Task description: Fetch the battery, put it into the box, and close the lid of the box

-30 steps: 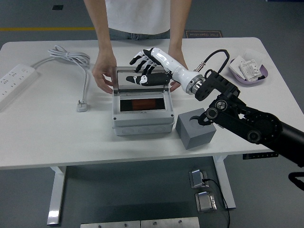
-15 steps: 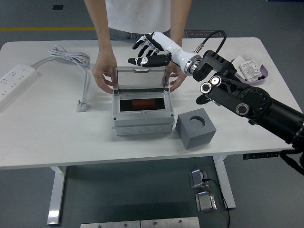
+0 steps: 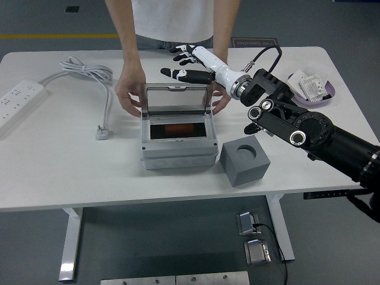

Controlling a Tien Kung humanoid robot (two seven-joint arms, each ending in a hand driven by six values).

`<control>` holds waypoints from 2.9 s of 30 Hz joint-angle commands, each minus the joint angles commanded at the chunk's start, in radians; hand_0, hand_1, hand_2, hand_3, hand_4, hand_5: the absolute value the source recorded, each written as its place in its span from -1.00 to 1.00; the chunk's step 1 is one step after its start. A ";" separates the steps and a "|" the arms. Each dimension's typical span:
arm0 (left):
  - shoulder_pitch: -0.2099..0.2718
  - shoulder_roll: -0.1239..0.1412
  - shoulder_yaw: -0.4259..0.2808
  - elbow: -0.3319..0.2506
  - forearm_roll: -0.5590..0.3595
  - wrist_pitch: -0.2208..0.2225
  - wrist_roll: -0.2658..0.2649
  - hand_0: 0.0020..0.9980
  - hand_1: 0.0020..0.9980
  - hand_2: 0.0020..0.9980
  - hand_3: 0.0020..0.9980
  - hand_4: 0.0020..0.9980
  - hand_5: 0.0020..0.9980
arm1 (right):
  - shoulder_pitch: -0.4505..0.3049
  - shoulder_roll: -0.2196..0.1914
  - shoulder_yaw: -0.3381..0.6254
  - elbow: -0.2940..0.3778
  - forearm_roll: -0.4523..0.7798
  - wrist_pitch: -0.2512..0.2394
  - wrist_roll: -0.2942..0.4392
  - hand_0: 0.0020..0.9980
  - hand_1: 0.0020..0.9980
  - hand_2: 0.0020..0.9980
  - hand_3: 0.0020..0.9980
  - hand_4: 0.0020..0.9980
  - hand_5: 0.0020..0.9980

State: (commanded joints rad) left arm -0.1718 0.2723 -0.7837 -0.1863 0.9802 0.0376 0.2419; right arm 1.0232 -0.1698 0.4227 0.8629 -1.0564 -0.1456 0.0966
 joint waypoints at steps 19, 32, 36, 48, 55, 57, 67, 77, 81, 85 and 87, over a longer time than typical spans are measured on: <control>-0.007 -0.014 0.001 0.000 0.008 -0.002 0.001 0.25 0.41 0.23 0.17 0.21 -0.73 | -0.046 -0.009 -0.068 0.049 -0.002 -0.014 0.011 0.88 0.59 0.66 0.75 0.94 0.33; 0.000 -0.011 0.017 0.001 -0.019 0.003 -0.004 0.25 0.41 0.23 0.17 0.21 -0.73 | -0.085 -0.113 -0.077 0.245 -0.055 -0.038 -0.039 0.85 0.57 0.65 0.74 0.93 0.31; 0.002 -0.010 0.022 0.001 -0.028 0.004 -0.005 0.25 0.41 0.23 0.17 0.20 -0.73 | -0.100 -0.144 -0.089 0.306 -0.070 -0.047 -0.057 0.83 0.54 0.65 0.74 0.93 0.31; 0.009 -0.008 0.028 0.002 -0.043 0.006 -0.007 0.26 0.41 0.23 0.17 0.20 -0.73 | -0.152 -0.195 -0.122 0.396 -0.062 -0.041 -0.079 0.59 0.45 0.65 0.75 0.92 0.31; 0.011 -0.007 0.022 0.002 -0.038 0.007 -0.007 0.25 0.41 0.23 0.17 0.20 -0.73 | -0.165 -0.211 -0.098 0.408 -0.074 -0.035 -0.087 0.57 0.45 0.65 0.76 0.91 0.32; 0.012 -0.007 0.020 0.002 -0.036 0.007 -0.007 0.25 0.41 0.23 0.17 0.20 -0.73 | -0.168 -0.214 -0.086 0.409 -0.080 -0.034 -0.089 0.57 0.45 0.65 0.76 0.91 0.32; 0.021 -0.009 0.018 0.002 -0.039 0.010 -0.007 0.26 0.41 0.23 0.17 0.20 -0.73 | -0.253 -0.249 0.088 0.410 -0.151 -0.028 -0.101 0.55 0.45 0.66 0.77 0.87 0.29; 0.034 -0.013 0.029 0.004 -0.064 0.014 -0.013 0.26 0.41 0.23 0.17 0.20 -0.73 | -0.461 -0.277 0.368 0.480 -0.306 -0.015 -0.127 0.57 0.45 0.65 0.76 0.87 0.29; 0.038 -0.015 0.027 0.004 -0.064 0.015 -0.013 0.26 0.41 0.23 0.17 0.20 -0.73 | -0.555 -0.249 0.501 0.487 -0.343 -0.016 -0.120 0.57 0.45 0.65 0.76 0.87 0.29; 0.035 -0.016 0.036 0.004 -0.076 0.015 -0.017 0.26 0.41 0.23 0.17 0.20 -0.73 | -0.637 -0.220 0.618 0.480 -0.359 -0.021 -0.111 0.56 0.45 0.63 0.74 0.86 0.31; 0.033 -0.017 0.041 0.004 -0.082 0.015 -0.019 0.26 0.41 0.23 0.17 0.20 -0.73 | -0.662 -0.214 0.665 0.476 -0.362 -0.023 -0.107 0.56 0.45 0.63 0.74 0.86 0.31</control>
State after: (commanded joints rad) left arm -0.1386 0.2554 -0.7427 -0.1819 0.8979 0.0530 0.2224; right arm 0.3616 -0.3841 1.0876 1.3393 -1.4183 -0.1686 -0.0107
